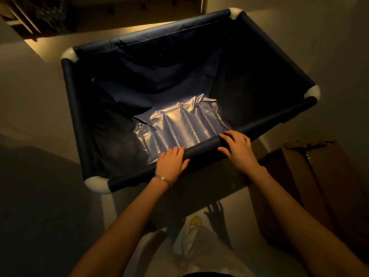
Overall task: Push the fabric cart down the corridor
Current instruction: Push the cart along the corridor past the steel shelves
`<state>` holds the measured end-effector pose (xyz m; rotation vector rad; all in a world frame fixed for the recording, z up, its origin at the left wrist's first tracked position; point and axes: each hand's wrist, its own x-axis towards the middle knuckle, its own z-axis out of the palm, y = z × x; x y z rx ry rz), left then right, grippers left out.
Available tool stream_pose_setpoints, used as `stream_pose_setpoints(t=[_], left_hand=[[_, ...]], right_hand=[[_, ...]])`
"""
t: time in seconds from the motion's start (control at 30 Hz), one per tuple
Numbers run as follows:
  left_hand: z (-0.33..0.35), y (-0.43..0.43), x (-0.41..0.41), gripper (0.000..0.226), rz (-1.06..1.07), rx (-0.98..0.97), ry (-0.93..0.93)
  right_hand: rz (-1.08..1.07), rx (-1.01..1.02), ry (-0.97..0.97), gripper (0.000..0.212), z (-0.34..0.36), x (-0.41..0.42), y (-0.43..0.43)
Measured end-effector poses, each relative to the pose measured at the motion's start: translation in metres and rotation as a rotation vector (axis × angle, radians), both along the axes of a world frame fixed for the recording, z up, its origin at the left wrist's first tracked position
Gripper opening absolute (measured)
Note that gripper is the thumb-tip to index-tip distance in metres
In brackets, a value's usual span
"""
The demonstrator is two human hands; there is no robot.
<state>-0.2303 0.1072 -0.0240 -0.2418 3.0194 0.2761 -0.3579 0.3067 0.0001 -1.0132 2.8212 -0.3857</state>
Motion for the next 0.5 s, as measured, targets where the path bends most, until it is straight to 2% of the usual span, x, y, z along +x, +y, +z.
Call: stream_pose_setpoints(t=[0.13,0.2,0.5], left_hand=[[0.006,-0.018,0.009,0.029,-0.079,-0.081,0.071],[0.007,-0.032,0.014,0.034,-0.099,-0.144,0.107],[-0.008,-0.14,0.008,0.044,-0.263,-0.141,0.203]], right_hand=[[0.017,-0.005,-0.024,0.046,0.0,0.015,-0.016],[0.04,0.019,-0.04,0.047,-0.001,0.023,-0.025],[-0.015,0.058,-0.055,0.04,-0.01,0.056,-0.093]])
